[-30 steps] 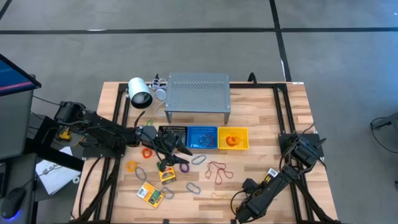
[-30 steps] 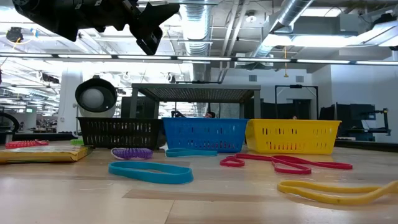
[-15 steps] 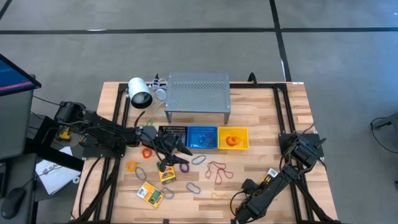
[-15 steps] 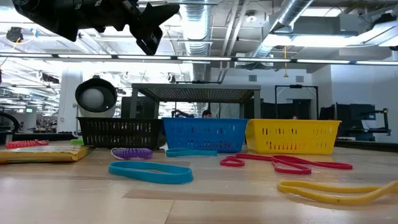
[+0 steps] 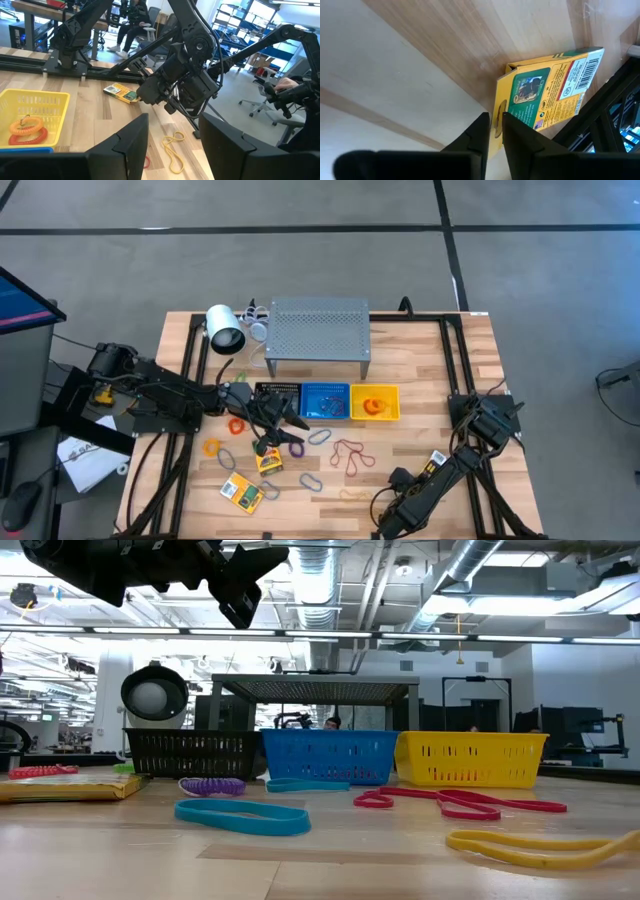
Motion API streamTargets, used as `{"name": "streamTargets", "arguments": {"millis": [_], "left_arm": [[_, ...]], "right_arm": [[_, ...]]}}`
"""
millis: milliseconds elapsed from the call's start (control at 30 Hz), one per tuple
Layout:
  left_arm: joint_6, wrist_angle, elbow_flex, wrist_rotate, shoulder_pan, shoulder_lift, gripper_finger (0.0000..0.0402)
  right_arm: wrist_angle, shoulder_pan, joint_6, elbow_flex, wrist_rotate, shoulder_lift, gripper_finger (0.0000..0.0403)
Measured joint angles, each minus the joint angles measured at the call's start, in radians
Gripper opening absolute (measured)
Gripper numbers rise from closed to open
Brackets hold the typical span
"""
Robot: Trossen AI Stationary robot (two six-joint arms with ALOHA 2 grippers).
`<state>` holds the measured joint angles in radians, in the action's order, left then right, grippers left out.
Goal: Pick & Place Office Desk Supplies
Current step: Put the right box of crayons into the black bin
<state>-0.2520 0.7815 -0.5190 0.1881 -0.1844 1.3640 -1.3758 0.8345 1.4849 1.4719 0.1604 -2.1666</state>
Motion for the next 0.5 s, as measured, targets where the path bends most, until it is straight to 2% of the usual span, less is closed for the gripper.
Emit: {"name": "streamTargets", "arguments": {"millis": [233, 500], "left_arm": [[0.0, 0.0, 0.0, 0.0, -0.006, 0.0, 0.017], [0.0, -0.004, 0.0, 0.0, -0.007, 0.0, 0.017]], "right_arm": [[-0.001, 0.0, 0.0, 0.0, 0.0, 0.0, 0.0006], [-0.007, 0.0, -0.015, 0.0, 0.0, 0.0, 0.0002]]}}
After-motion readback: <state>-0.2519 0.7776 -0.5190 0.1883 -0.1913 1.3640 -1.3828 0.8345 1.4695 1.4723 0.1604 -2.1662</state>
